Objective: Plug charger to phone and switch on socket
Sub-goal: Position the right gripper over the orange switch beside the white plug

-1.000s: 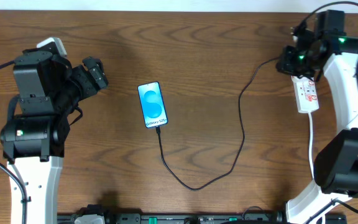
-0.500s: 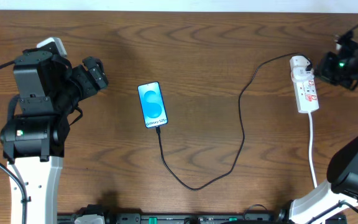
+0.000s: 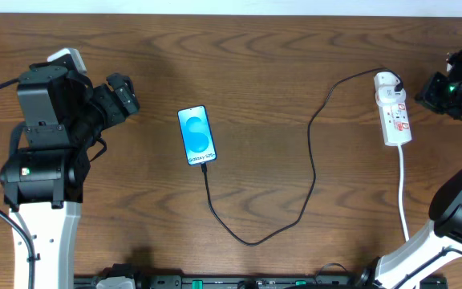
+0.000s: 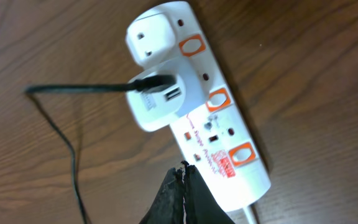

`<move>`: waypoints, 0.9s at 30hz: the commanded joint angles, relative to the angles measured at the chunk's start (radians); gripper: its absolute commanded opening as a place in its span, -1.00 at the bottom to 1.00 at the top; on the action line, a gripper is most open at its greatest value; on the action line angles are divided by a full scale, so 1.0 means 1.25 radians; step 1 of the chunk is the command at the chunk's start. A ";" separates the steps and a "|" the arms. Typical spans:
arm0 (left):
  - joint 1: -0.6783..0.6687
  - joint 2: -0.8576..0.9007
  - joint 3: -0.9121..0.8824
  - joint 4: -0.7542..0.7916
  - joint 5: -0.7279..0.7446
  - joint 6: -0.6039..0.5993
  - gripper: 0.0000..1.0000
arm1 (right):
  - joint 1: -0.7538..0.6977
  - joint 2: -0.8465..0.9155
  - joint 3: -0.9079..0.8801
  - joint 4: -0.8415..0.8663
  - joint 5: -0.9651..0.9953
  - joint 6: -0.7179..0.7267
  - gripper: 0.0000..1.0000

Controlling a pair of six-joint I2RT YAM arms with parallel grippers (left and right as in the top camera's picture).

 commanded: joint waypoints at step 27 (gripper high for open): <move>0.004 0.002 -0.002 -0.002 -0.016 0.002 0.87 | -0.019 0.132 0.005 0.115 -0.014 -0.010 -0.98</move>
